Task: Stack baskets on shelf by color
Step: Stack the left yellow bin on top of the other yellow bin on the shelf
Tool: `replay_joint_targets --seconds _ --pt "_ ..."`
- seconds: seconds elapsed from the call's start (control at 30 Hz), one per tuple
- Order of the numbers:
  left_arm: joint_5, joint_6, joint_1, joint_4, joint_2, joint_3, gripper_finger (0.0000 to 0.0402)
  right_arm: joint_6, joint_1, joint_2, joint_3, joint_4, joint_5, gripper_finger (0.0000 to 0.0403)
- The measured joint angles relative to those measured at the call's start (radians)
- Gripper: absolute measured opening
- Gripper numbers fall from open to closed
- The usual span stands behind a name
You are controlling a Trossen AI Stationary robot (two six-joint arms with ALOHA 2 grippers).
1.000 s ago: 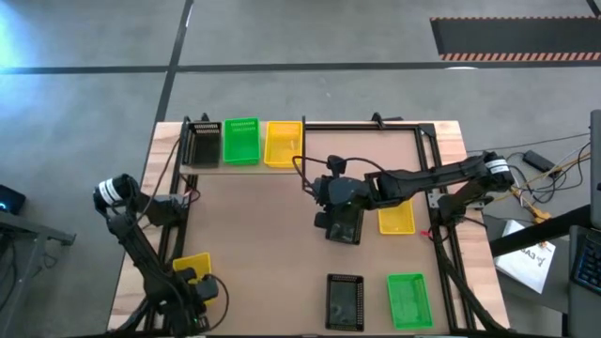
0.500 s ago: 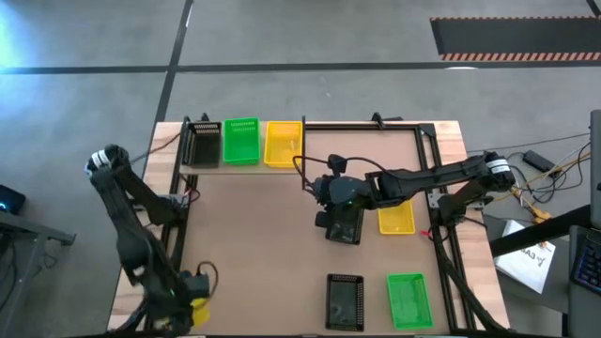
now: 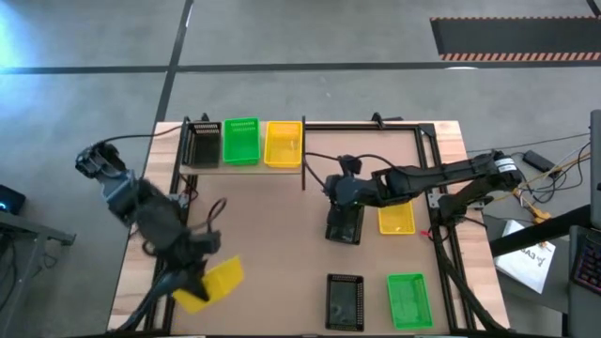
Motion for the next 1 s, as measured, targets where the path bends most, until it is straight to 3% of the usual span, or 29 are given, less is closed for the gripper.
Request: replay_joint_targets --seconds 0.33,0.53,0.63,0.77,0.87,1.0 --pt "0.175 0.53 0.368 -0.026 0.081 0.159 0.0 0.169 0.071 0.0 -0.078 -0.011 -0.066 0.0043" --pt "0.182 0.814 0.543 -0.061 0.144 0.187 0.0 0.233 0.17 -0.016 -0.085 -0.007 -0.06 0.0043" --pt "0.162 0.909 0.615 -0.091 0.189 0.187 0.0 0.278 0.225 -0.042 -0.088 0.005 -0.033 0.0043" --pt "0.086 1.004 0.692 -0.171 0.27 0.217 0.0 0.392 0.301 -0.081 -0.113 -0.004 0.096 0.0043" --pt "-0.045 1.094 0.733 -0.274 0.343 0.305 0.0 0.486 0.349 -0.112 -0.134 -0.01 0.194 0.0043" --pt "-0.16 1.194 0.777 -0.401 0.44 0.481 0.0 0.558 0.377 -0.129 -0.144 -0.011 0.249 0.0043"
